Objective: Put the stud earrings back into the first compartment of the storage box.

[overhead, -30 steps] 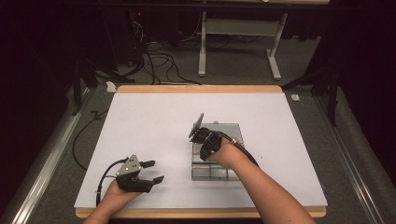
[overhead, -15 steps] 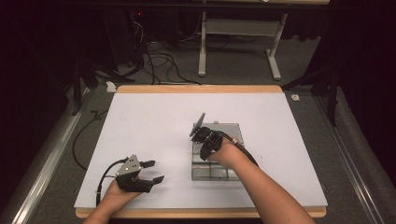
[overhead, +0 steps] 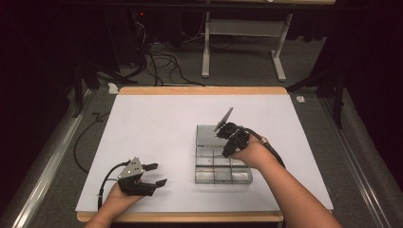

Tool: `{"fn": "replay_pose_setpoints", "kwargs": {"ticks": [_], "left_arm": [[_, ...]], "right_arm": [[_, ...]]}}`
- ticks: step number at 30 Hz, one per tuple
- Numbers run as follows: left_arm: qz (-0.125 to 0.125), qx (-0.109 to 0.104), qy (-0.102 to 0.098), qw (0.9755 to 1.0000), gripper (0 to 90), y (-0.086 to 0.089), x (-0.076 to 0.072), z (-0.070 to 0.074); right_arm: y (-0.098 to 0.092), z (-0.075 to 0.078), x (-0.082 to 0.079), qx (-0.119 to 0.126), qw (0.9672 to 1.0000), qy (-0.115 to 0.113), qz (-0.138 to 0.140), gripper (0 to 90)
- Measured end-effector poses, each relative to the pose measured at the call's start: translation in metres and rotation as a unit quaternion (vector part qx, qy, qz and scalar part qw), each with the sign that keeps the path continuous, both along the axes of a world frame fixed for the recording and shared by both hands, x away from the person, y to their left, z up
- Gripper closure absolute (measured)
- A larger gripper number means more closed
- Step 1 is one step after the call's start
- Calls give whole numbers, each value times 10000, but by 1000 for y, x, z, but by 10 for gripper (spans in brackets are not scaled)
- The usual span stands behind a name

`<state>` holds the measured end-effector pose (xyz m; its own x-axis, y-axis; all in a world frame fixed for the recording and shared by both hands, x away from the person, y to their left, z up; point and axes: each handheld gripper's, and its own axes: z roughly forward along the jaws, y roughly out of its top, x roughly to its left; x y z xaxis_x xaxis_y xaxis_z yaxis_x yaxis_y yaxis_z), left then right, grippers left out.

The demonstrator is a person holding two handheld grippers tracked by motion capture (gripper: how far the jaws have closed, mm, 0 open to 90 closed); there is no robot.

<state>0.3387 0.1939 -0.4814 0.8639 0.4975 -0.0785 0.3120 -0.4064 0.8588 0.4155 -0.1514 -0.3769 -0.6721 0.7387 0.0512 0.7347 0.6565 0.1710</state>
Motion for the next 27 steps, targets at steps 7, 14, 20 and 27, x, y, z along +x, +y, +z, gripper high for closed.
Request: {"fn": "replay_pose_setpoints", "kwargs": {"ticks": [7,14,20,27], "left_arm": [[11,4,-4,10000,292,0,0,0],[15,1,5,10000,292,0,0,0],[19,5,5,10000,292,0,0,0],[18,16,12,10000,292,0,0,0]], "right_arm": [[-36,9,-4,-77,9995,-41,-310,824],[-69,9,-9,-156,9980,-71,-603,812],[-96,6,-12,-174,9950,-58,-980,806],[-117,-10,-11,-302,9933,-8,-1117,795]]}}
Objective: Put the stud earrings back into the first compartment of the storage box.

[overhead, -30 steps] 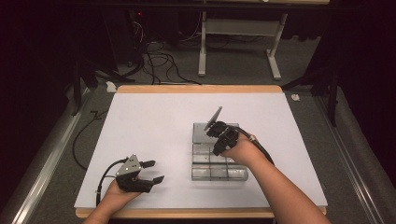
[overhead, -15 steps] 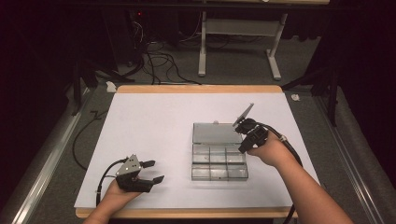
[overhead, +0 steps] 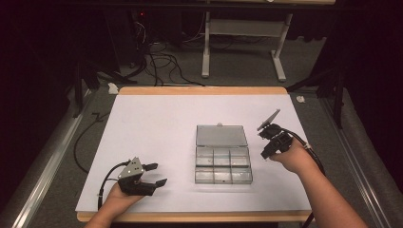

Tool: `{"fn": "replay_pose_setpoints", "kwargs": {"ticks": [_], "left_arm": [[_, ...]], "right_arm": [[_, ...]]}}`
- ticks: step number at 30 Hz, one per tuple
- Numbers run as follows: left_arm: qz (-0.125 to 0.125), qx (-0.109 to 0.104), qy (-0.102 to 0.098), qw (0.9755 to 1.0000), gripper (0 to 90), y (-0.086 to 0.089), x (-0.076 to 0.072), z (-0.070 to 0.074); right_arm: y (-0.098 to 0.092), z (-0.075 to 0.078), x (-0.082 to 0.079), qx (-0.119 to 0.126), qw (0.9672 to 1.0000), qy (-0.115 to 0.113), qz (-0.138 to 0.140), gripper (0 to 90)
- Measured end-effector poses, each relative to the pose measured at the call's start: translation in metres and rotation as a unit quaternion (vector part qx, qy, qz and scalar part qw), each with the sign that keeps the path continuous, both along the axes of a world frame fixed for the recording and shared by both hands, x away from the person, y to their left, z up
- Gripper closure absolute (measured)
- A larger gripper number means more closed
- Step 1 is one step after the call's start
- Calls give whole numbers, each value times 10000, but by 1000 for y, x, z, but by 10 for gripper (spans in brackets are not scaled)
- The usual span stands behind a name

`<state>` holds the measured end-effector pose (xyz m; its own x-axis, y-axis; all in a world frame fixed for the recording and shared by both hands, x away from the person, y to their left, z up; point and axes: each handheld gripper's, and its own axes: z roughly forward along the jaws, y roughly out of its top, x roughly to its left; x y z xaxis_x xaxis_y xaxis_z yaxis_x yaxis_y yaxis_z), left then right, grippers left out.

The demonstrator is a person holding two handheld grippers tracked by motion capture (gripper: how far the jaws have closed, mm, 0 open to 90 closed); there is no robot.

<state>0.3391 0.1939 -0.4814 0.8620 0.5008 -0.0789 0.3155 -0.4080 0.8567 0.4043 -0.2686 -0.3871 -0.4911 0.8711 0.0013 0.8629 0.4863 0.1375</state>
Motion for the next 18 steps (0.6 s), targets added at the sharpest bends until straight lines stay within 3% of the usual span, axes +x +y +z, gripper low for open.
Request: {"fn": "replay_pose_setpoints", "kwargs": {"ticks": [6,10,11,18], "left_arm": [[7,-1,-9,10000,292,0,0,0],[5,-4,-4,10000,292,0,0,0],[4,-3,-5,10000,292,0,0,0],[-1,-4,-7,10000,292,0,0,0]], "right_arm": [[-10,-23,5,-18,9996,169,-227,793],[-13,-34,9,13,9996,204,-216,793],[-12,-35,9,5,9992,237,-317,793],[-13,-43,13,-34,9991,275,-311,793]]}}
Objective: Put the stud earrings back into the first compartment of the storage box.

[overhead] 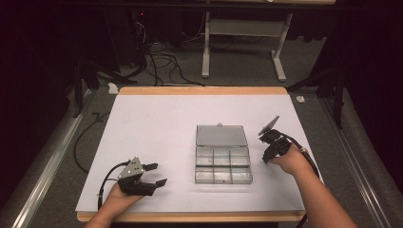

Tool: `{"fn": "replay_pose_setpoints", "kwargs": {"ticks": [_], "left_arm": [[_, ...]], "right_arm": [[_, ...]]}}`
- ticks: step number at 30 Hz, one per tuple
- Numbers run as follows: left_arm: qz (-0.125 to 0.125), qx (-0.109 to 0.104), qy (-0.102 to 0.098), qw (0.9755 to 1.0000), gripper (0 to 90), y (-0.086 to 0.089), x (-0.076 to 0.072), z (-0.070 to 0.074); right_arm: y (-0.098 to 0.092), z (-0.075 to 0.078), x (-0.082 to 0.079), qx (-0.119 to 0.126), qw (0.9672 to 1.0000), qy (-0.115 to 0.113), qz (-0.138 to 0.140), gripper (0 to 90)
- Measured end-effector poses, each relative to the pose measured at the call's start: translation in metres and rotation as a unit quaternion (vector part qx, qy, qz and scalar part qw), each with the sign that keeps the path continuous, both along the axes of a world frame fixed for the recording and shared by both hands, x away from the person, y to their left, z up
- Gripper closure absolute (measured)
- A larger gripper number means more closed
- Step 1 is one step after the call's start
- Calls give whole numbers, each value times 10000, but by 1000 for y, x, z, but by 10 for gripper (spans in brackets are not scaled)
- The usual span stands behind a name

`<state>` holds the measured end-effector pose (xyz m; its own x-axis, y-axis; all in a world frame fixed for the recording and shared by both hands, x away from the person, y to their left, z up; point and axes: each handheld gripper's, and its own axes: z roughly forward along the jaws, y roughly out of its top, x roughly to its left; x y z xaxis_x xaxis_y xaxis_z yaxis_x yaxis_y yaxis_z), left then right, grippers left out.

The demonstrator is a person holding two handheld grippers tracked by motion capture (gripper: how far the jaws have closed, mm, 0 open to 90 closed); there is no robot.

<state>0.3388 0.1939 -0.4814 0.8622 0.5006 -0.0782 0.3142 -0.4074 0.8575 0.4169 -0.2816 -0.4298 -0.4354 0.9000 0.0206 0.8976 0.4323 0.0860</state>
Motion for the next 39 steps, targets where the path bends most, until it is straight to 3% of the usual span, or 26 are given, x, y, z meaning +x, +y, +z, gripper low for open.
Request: {"fn": "replay_pose_setpoints", "kwargs": {"ticks": [8,14,20,32,39], "left_arm": [[-1,2,1,10000,292,0,0,0],[3,5,-5,10000,292,0,0,0],[0,5,-6,10000,292,0,0,0],[-1,1,0,10000,292,0,0,0],[1,2,0,10000,292,0,0,0]], "right_arm": [[-2,-7,4,-52,9999,80,-64,800],[-5,-7,5,60,9998,122,-159,805],[-3,-7,4,-25,9997,112,-200,844],[0,-5,5,-132,9998,171,32,868],[6,9,1,-94,9998,94,144,866]]}}
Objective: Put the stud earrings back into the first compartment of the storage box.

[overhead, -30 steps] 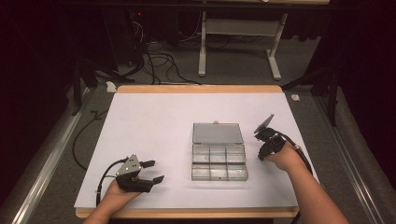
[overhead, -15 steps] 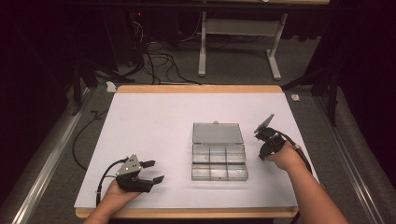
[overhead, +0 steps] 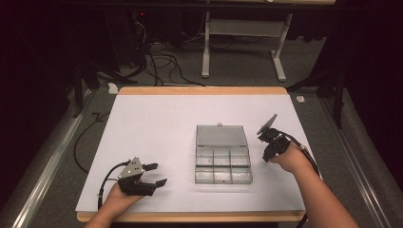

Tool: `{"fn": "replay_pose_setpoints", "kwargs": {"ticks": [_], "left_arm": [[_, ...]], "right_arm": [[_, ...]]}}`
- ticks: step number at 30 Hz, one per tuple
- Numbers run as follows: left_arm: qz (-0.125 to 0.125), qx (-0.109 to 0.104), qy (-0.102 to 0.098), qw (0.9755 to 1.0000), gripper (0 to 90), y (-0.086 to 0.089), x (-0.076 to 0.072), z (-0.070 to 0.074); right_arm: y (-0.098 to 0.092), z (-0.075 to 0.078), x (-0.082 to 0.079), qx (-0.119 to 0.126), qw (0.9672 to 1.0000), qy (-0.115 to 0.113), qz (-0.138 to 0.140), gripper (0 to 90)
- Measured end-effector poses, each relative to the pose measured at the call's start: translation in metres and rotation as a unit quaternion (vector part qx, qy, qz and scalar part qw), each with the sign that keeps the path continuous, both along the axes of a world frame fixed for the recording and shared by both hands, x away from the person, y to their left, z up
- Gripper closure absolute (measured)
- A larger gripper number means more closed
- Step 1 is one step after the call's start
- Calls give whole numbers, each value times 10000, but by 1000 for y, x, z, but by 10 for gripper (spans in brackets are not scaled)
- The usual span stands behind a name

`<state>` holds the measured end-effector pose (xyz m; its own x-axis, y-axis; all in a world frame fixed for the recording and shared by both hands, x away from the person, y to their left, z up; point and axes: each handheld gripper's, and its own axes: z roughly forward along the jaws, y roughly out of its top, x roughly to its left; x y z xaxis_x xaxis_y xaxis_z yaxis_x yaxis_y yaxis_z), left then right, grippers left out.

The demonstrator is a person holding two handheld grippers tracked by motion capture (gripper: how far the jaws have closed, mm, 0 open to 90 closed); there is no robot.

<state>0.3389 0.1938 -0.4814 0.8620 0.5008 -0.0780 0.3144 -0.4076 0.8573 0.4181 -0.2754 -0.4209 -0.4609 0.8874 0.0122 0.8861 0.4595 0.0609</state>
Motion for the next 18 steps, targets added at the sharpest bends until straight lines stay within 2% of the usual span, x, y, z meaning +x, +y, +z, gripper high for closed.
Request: {"fn": "replay_pose_setpoints", "kwargs": {"ticks": [1,2,9,18], "left_arm": [[0,0,-1,10000,292,0,0,0],[0,-3,-1,10000,292,0,0,0],[8,0,-10,10000,292,0,0,0],[7,-3,-8,10000,292,0,0,0]], "right_arm": [[3,3,-2,-1,9999,29,-109,866],[4,7,-2,21,10000,-58,77,864],[17,22,-6,-16,9997,-106,214,864],[40,38,-7,-22,9983,-198,551,864]]}}
